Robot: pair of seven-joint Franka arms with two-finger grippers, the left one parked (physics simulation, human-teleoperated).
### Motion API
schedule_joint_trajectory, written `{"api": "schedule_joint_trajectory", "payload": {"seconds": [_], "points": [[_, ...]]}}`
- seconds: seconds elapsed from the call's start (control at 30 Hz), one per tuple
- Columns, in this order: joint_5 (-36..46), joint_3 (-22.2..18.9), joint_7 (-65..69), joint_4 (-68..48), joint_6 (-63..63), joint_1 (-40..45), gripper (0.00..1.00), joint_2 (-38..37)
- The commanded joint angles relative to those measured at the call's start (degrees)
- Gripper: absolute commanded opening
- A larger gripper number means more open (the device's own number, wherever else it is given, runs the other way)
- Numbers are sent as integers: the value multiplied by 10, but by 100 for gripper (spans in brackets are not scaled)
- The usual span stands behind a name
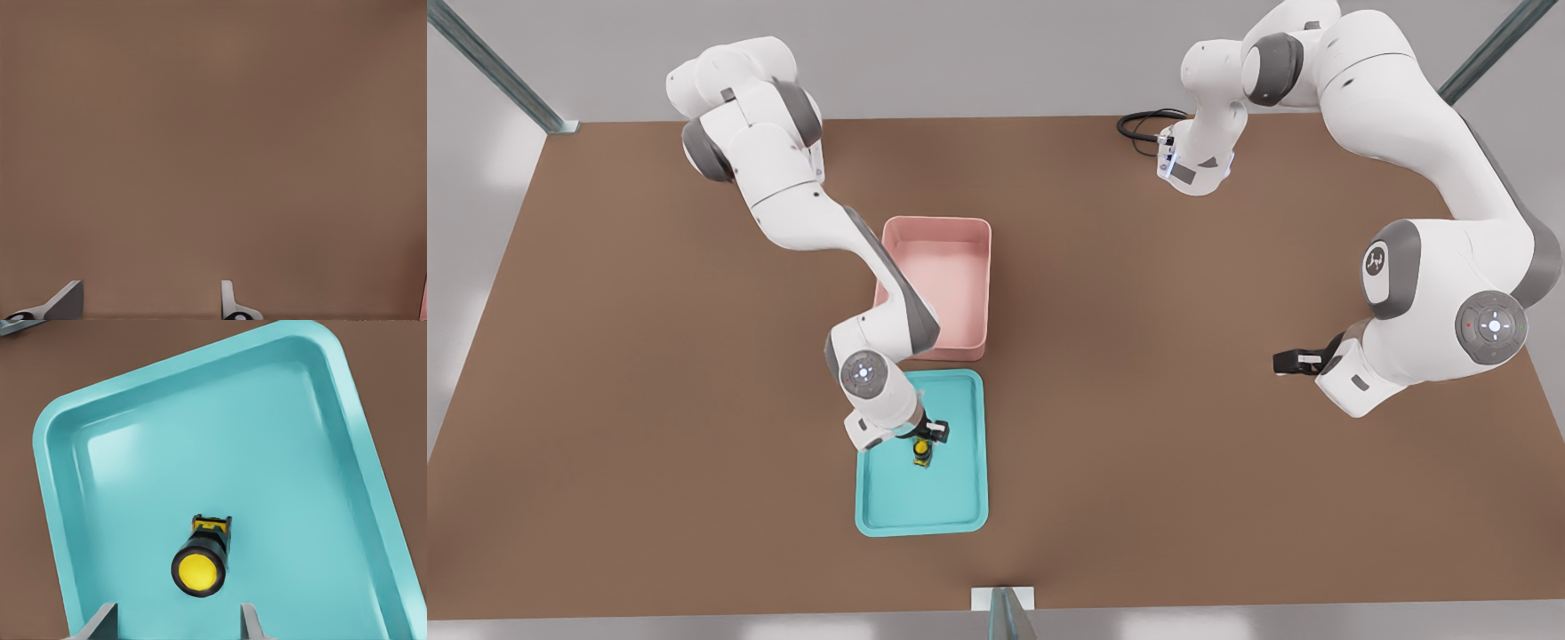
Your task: The left arm remains still, and the right arm places the button from the box into the tray
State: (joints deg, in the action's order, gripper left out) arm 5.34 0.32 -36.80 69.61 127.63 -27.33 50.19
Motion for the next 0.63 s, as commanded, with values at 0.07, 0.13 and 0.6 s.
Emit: {"api": "schedule_joint_trajectory", "payload": {"seconds": [0.07, 0.13, 0.6], "points": [[-6, -4, 291, -74, -276, 34, 100, -126], [-133, -19, 380, -71, -436, 84, 100, -236], [-39, -7, 425, -48, -464, 273, 100, -281]]}}
